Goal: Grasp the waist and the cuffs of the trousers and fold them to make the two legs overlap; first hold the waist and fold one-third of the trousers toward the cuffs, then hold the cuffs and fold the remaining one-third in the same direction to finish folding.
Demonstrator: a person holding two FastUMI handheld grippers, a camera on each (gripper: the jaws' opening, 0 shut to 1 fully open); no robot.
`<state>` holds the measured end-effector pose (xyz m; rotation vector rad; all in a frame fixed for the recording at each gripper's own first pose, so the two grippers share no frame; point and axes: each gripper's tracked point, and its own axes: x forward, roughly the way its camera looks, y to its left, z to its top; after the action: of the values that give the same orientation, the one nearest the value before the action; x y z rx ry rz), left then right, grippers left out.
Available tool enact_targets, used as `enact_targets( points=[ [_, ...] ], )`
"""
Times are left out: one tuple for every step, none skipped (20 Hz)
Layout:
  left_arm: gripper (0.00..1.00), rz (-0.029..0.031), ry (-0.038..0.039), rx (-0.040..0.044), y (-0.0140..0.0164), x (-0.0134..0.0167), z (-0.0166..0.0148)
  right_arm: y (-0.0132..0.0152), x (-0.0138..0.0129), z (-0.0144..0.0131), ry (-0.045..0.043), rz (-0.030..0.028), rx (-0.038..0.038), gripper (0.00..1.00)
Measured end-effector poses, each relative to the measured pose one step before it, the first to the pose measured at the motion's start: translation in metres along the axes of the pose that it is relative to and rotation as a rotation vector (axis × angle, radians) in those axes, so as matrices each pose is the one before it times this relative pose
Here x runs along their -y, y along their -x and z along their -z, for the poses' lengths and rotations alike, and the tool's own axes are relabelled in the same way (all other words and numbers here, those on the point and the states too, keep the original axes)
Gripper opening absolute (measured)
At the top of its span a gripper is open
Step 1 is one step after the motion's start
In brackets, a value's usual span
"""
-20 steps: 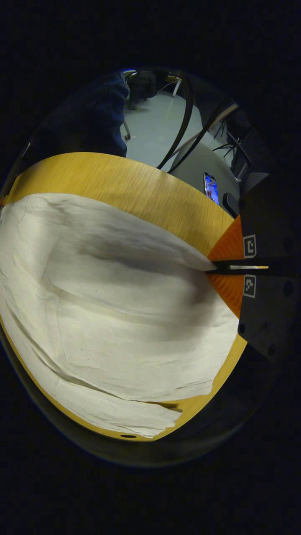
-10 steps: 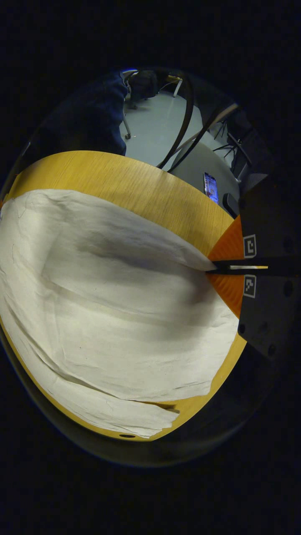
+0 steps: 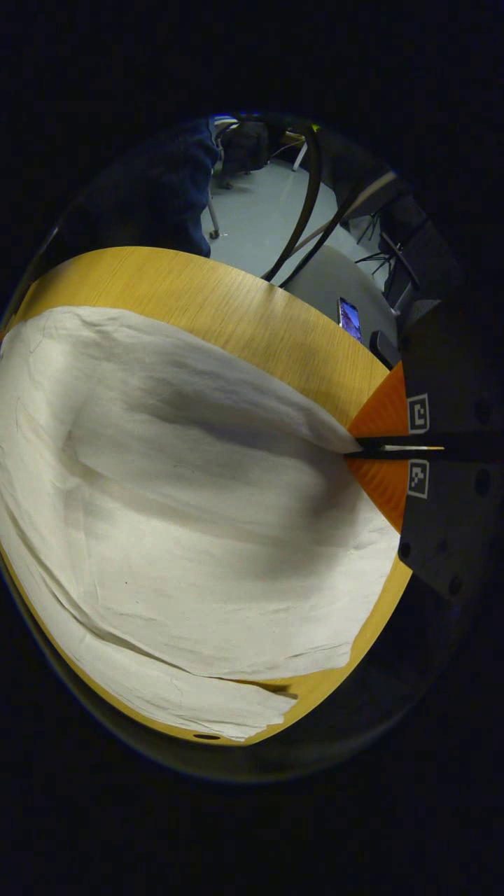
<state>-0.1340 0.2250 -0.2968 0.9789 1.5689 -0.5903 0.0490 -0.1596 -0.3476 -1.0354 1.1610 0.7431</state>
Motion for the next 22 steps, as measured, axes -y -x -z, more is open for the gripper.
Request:
enact_targets(
  points=[
    [0.00,-0.00779,-0.01378,-0.00588,0.00046,-0.00254,0.00026,0.00406,0.00120,-0.00294,-0.03358,-0.01465,0.01055,0.03],
    [0.00,-0.01947,-0.01164,-0.00760,0.00149,-0.00420,0.00047,0.00365,0.00336,-0.00071,-0.03661,-0.00422,0.01379,0.02],
    [0.00,0.00298,0.01363,-0.00037,0.00423,-0.00192,-0.00072,0.00646,0.00231,0.00000,-0.04516,0.00029,0.01855,0.03],
    [0.00,0.00039,0.01801,0.00986,0.00671,-0.00429,-0.00166,0.00577,0.00209,-0.00167,-0.02897,0.00052,0.01570,0.03],
    [0.00,-0.01167,0.01021,0.00480,0.00681,-0.00715,-0.00024,0.00455,0.00277,-0.00031,-0.02291,0.00326,0.01453,0.03],
    [0.00,-0.01341,0.02105,0.00651,0.01363,-0.01176,-0.00119,0.00809,0.00502,-0.00176,-0.01796,0.00986,0.01485,0.02],
    [0.00,-0.01610,0.01197,0.00274,0.00997,-0.01000,-0.00112,0.00600,0.00406,-0.00385,-0.01362,0.01011,0.01776,0.02],
    [0.00,-0.01541,0.01166,0.00369,0.00948,-0.01013,-0.00190,0.00474,0.00490,-0.00159,-0.01689,0.00952,0.01866,0.02],
    [0.00,-0.01065,0.01678,0.00581,0.00897,-0.00894,-0.00272,0.00425,0.00700,-0.00396,-0.02156,0.01466,0.02119,0.02],
    [0.00,-0.01300,0.01512,0.00985,0.00853,-0.00927,-0.00393,0.00276,0.00738,-0.00319,-0.02929,0.01074,0.02284,0.02],
    [0.00,-0.01522,0.01691,0.00973,0.01013,-0.00795,0.00619,0.00518,0.00728,-0.00494,-0.03555,0.01227,0.02475,0.02],
    [0.00,-0.01454,0.01916,-0.00152,0.00850,-0.01591,-0.00741,0.00618,0.01226,-0.00763,-0.04008,0.01624,0.03468,0.02],
    [0.00,-0.01382,0.00338,-0.00449,0.00893,-0.01068,-0.00308,0.00493,0.00888,-0.00655,-0.03506,0.00798,0.02799,0.03],
    [0.00,-0.01289,0.00172,-0.01033,0.00474,-0.00739,-0.00136,0.00379,0.00921,-0.00898,-0.03121,0.01086,0.02671,0.02],
    [0.00,-0.01342,0.00222,-0.00911,0.00408,-0.00500,-0.00189,0.00097,0.00915,-0.00837,-0.02693,0.00975,0.02488,0.02],
    [0.00,-0.01209,0.00846,-0.00758,0.00444,-0.00861,-0.00219,-0.00056,0.00758,-0.00914,-0.01869,0.01480,0.02204,0.03],
    [0.00,-0.01526,0.01196,-0.00525,0.00496,-0.00798,-0.00344,-0.00099,0.00675,-0.00807,-0.00734,0.01456,0.02151,0.03],
    [0.00,-0.01565,0.01041,0.00015,0.00300,-0.00956,-0.00518,-0.00024,0.00645,-0.00779,-0.00273,0.01091,0.01405,0.02],
    [0.00,-0.01311,0.01017,0.00064,0.00349,-0.00727,-0.00427,-0.00332,0.00364,-0.00493,-0.00365,0.00616,0.00423,0.00],
    [0.00,-0.01192,0.00405,0.00073,0.00379,-0.01128,-0.00488,-0.00387,0.00504,-0.00628,-0.00406,0.00857,0.00095,0.03],
    [0.00,-0.01260,-0.00176,-0.00390,0.00355,-0.01327,-0.00392,-0.00478,0.00617,-0.00468,-0.01163,0.00942,0.00573,0.02],
    [0.00,-0.01267,-0.01098,-0.00198,0.00264,-0.01623,-0.00643,-0.00225,0.00514,-0.00878,-0.02108,0.01155,0.01127,0.02]
  ],
)
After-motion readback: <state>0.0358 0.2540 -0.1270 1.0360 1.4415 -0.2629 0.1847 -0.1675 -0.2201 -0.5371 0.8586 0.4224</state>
